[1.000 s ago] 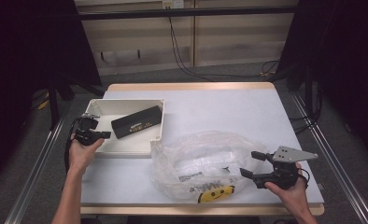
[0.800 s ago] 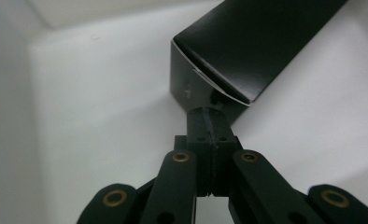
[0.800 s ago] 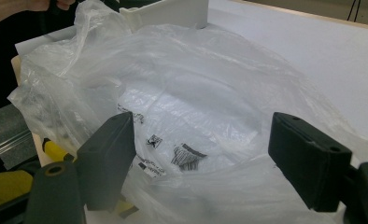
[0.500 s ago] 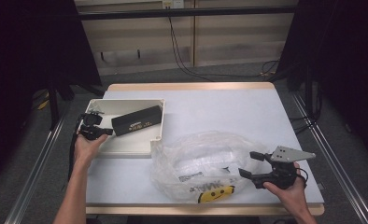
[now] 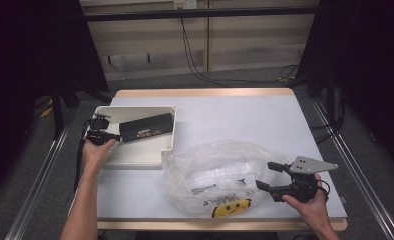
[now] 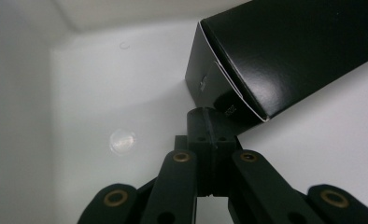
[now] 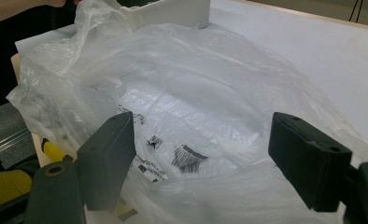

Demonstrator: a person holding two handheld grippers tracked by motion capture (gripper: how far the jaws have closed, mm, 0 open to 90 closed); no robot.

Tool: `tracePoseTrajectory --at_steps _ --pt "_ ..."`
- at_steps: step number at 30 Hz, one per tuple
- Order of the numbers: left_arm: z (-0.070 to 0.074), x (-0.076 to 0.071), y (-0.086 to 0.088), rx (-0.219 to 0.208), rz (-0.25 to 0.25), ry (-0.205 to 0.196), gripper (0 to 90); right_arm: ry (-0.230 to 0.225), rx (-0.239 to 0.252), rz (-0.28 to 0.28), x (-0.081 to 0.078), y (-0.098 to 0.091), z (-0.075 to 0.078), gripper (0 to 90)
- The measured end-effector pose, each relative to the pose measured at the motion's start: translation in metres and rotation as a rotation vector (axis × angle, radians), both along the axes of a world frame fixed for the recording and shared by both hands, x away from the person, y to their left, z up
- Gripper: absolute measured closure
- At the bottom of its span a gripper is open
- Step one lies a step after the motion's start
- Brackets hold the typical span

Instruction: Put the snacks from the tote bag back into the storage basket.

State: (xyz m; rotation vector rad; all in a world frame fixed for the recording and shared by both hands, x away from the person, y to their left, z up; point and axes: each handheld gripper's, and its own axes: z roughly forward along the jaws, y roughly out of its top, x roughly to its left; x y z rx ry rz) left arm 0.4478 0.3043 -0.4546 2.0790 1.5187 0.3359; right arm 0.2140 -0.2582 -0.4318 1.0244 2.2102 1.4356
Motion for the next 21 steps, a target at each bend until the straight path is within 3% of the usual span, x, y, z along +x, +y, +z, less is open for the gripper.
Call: tracePoseTrajectory --at_steps 5,12,17,21 --pt "0.000 0.003 0.002 -0.035 0.047 0.018 90.0 -0.002 -0.005 0.009 0.001 0.002 0.000 22.4" --pt "-0.004 0.010 0.002 -0.069 0.119 0.072 90.0 0.002 -0.004 0.012 0.002 0.003 -0.001 22.4" --pt "-0.006 0.016 0.001 -0.064 0.145 0.088 90.0 0.002 -0.007 0.011 0.001 0.002 -0.001 22.4" --pt "-0.003 0.020 -0.003 -0.049 0.168 0.077 90.0 0.003 -0.008 0.011 0.001 0.002 -0.001 22.4"
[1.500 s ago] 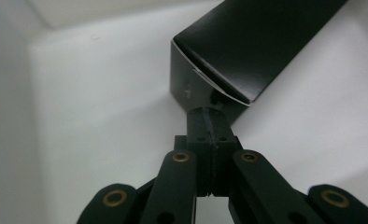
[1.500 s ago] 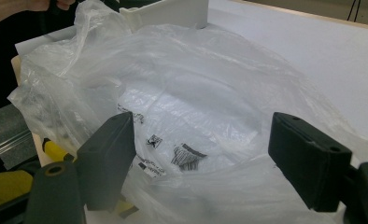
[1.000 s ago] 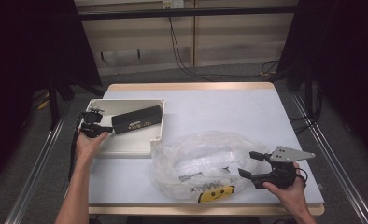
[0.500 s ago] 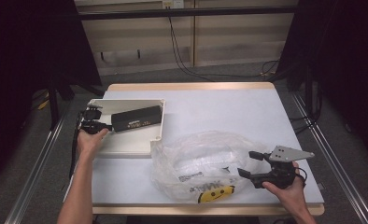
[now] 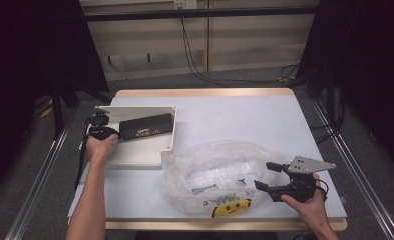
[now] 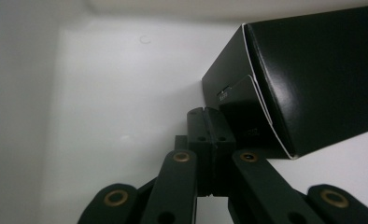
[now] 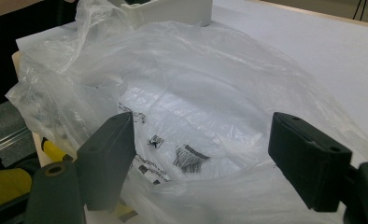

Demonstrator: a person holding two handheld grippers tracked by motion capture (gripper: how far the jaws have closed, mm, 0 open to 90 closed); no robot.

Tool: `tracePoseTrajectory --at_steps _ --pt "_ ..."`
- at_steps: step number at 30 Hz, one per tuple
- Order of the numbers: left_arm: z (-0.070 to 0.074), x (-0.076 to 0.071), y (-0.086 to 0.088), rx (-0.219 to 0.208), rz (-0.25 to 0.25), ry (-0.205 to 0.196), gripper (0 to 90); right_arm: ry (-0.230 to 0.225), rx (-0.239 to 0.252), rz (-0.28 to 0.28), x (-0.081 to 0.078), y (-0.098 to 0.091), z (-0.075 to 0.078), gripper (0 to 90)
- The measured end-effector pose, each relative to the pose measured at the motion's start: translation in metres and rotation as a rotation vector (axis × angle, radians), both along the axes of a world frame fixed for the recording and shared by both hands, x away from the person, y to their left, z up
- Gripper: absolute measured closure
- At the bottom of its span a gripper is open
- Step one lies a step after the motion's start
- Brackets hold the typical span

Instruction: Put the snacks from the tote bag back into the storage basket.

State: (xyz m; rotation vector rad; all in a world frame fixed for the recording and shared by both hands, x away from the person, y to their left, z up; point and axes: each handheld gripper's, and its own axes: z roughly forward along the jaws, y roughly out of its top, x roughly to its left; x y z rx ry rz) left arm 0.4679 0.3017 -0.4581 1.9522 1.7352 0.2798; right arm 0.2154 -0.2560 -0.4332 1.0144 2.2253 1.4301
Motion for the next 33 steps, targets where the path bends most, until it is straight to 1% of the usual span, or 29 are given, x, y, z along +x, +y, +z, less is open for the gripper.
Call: tracePoseTrajectory --at_steps 1,3,4,5,7,8,9,10,12,13,14,16,18,19,20,22,24,25,26,27,28,29,30,33 --pt "0.001 0.001 0.001 0.003 0.003 -0.011 90.0 0.000 0.000 0.000 0.000 0.000 0.000 22.4" --pt "0.002 0.003 0.002 -0.024 0.015 -0.020 90.0 0.002 0.000 0.001 0.000 0.000 0.000 22.4" --pt "0.003 0.004 0.003 -0.014 0.005 -0.016 90.0 0.002 -0.001 0.001 0.000 0.001 0.000 22.4" --pt "0.003 0.006 0.004 -0.022 0.008 -0.016 90.0 0.000 -0.001 0.003 0.000 0.001 0.000 22.4" --pt "0.003 0.010 0.004 -0.016 0.015 -0.005 89.8 0.002 0.001 0.001 0.000 0.001 0.000 22.4" --pt "0.002 0.012 0.004 -0.011 0.024 0.007 89.5 0.003 0.000 0.003 0.000 0.001 0.000 22.4" --pt "0.002 0.014 0.003 -0.006 0.037 0.009 89.3 0.005 0.001 0.001 0.000 0.001 0.000 22.4" --pt "0.001 0.015 0.002 -0.012 0.045 0.008 90.0 0.004 0.000 0.001 0.000 0.002 -0.001 22.4" --pt "0.000 0.018 0.003 -0.008 0.053 0.014 90.0 0.003 -0.004 0.006 0.000 0.002 0.000 22.4" --pt "0.000 0.020 0.003 -0.014 0.065 0.013 90.0 0.002 -0.004 0.008 0.000 0.002 0.000 22.4" --pt "0.000 0.022 0.004 -0.023 0.066 0.019 90.0 0.003 -0.004 0.005 0.000 0.002 0.000 22.4" --pt "0.002 0.025 0.003 -0.025 0.079 0.015 90.0 0.003 -0.004 0.002 0.000 0.001 -0.001 22.4" --pt "0.004 0.028 0.003 -0.023 0.078 0.008 89.9 0.003 -0.006 0.003 0.000 0.000 -0.002 22.4" --pt "0.004 0.030 0.004 -0.036 0.090 0.012 89.8 0.006 -0.006 0.000 0.000 0.000 -0.002 22.4" --pt "0.004 0.031 0.006 -0.042 0.087 0.017 89.1 0.005 -0.006 0.000 0.001 0.000 -0.002 22.4" --pt "0.003 0.033 0.006 -0.053 0.102 0.006 88.8 0.005 -0.006 0.000 0.000 -0.001 -0.002 22.4" --pt "0.002 0.036 0.007 -0.043 0.091 0.015 88.6 0.003 -0.006 0.001 0.000 -0.001 -0.001 22.4" --pt "0.000 0.037 0.008 -0.050 0.103 0.021 88.3 0.002 -0.006 0.002 0.000 -0.001 -0.001 22.4" --pt "0.000 0.038 0.009 -0.049 0.098 0.026 88.1 0.004 -0.005 -0.002 0.000 -0.002 -0.002 22.4" --pt "-0.001 0.038 0.009 -0.067 0.119 0.021 88.2 0.008 -0.004 -0.005 -0.001 -0.002 -0.002 22.4" --pt "0.000 0.039 0.010 -0.063 0.106 0.020 88.3 0.005 -0.005 -0.005 -0.001 -0.003 -0.002 22.4" --pt "0.000 0.039 0.009 -0.072 0.112 0.018 88.3 0.004 -0.005 -0.006 -0.001 -0.003 -0.002 22.4" --pt "0.000 0.039 0.009 -0.076 0.118 0.008 88.3 0.004 -0.004 -0.003 -0.001 -0.004 -0.001 22.4" --pt "-0.001 0.040 0.009 -0.066 0.108 0.008 88.1 0.004 -0.003 -0.008 -0.001 -0.004 -0.001 22.4"
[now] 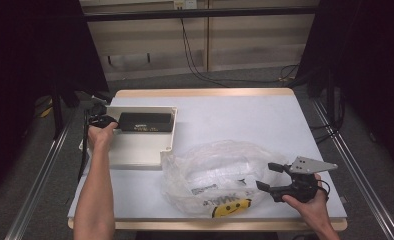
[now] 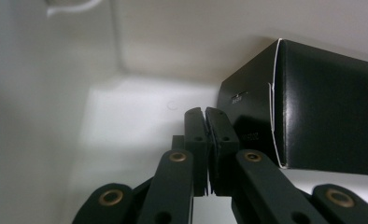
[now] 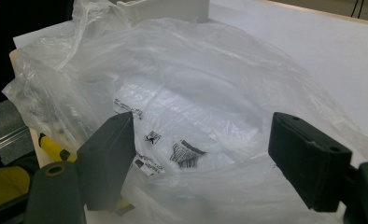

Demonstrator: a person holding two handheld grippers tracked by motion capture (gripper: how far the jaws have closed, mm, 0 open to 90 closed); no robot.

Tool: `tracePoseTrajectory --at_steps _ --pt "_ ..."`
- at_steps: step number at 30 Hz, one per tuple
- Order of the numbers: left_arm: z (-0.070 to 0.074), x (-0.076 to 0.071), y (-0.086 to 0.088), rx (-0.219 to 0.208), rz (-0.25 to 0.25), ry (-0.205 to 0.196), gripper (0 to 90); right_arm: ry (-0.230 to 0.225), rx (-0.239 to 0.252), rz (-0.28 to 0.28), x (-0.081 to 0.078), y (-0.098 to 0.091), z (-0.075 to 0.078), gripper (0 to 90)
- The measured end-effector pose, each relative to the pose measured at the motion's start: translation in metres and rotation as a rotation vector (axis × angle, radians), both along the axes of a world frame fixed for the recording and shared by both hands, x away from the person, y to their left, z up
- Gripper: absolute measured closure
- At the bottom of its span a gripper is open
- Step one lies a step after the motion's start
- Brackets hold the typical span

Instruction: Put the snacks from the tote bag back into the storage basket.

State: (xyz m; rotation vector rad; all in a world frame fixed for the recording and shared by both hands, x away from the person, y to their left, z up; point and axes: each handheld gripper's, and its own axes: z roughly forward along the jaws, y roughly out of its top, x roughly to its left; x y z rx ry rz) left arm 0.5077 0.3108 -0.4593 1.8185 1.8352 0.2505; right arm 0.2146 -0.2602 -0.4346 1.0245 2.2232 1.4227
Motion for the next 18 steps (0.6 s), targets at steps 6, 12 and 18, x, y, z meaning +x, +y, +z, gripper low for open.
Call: tracePoseTrajectory --at_steps 6,12,18 --pt "0.003 -0.001 0.000 0.007 -0.002 -0.022 86.8 -0.002 -0.001 0.004 0.000 0.000 0.000 22.4" --pt "0.009 -0.003 0.002 0.020 -0.020 -0.037 86.5 0.000 -0.003 0.008 0.000 0.000 0.000 22.4" --pt "0.024 -0.008 0.000 0.014 -0.028 -0.077 87.0 -0.002 -0.003 -0.001 -0.001 -0.001 0.000 22.4"
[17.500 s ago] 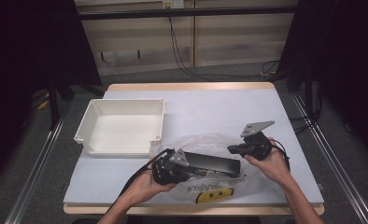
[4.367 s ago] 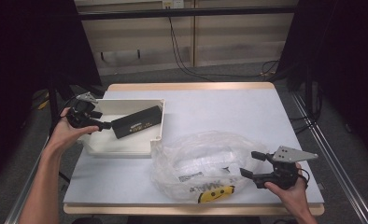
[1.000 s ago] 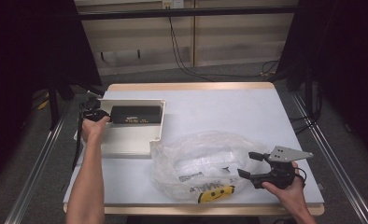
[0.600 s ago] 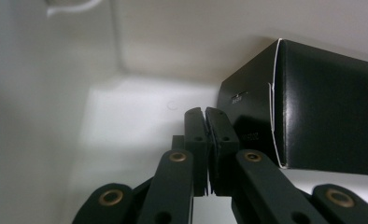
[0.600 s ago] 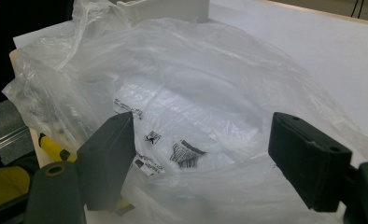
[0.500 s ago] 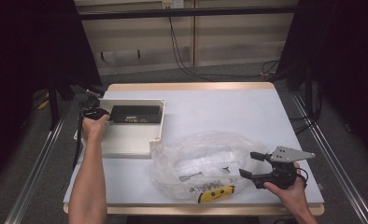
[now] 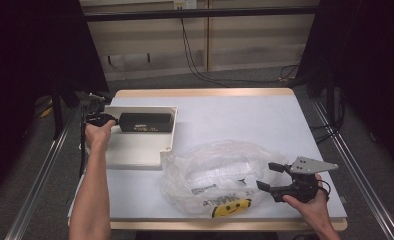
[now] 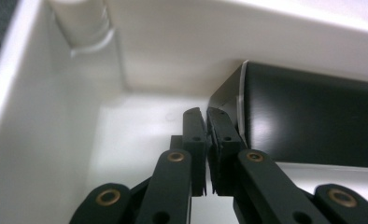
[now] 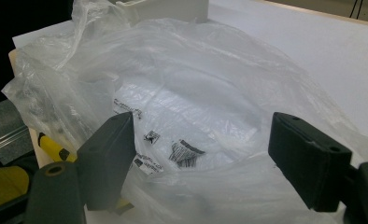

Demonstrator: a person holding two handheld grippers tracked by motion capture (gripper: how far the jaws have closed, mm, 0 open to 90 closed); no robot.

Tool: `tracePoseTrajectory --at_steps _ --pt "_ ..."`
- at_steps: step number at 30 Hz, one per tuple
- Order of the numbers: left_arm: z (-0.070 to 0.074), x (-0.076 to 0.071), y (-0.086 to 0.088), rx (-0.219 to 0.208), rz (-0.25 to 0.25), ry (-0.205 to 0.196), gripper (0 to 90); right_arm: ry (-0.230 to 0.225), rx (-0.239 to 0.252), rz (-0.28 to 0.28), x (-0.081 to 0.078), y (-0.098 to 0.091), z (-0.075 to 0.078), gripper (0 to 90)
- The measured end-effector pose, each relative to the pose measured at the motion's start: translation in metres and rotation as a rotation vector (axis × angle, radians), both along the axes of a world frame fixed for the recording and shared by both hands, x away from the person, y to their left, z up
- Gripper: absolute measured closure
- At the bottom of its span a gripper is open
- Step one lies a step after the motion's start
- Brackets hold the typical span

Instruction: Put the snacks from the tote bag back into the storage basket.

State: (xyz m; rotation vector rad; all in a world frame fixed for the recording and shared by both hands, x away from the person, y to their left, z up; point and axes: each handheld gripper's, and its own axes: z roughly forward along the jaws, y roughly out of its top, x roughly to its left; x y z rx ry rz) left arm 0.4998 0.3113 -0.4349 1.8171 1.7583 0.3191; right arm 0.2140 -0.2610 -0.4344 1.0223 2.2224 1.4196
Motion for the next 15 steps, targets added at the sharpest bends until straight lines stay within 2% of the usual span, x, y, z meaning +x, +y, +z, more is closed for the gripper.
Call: tracePoseTrajectory --at_steps 1,4,6,7,8,13,14,15 --pt "0.003 -0.001 0.000 -0.006 0.000 -0.011 87.0 0.000 -0.001 0.003 0.000 0.000 0.000 22.4" --pt "0.014 -0.004 0.000 0.018 -0.014 -0.025 87.0 -0.003 0.001 0.001 0.000 0.002 0.001 22.4" --pt "0.020 -0.009 0.005 0.027 -0.040 -0.044 87.4 -0.006 0.000 0.002 -0.001 0.001 0.002 22.4" --pt "0.022 -0.010 0.005 0.036 -0.038 -0.052 87.7 -0.005 0.002 -0.002 -0.002 0.001 0.002 22.4" --pt "0.025 -0.014 0.008 0.049 -0.061 -0.054 87.8 -0.005 0.003 -0.004 -0.002 0.000 0.001 22.4" --pt "0.029 -0.025 0.015 0.050 -0.099 -0.082 89.4 -0.006 0.001 -0.009 -0.001 -0.001 0.001 22.4" --pt "0.029 -0.028 0.018 0.050 -0.127 -0.093 89.6 -0.006 0.001 -0.008 -0.001 -0.001 0.001 22.5" --pt "0.029 -0.031 0.018 0.053 -0.132 -0.099 89.7 -0.005 0.000 -0.007 -0.001 0.000 0.001 22.4"
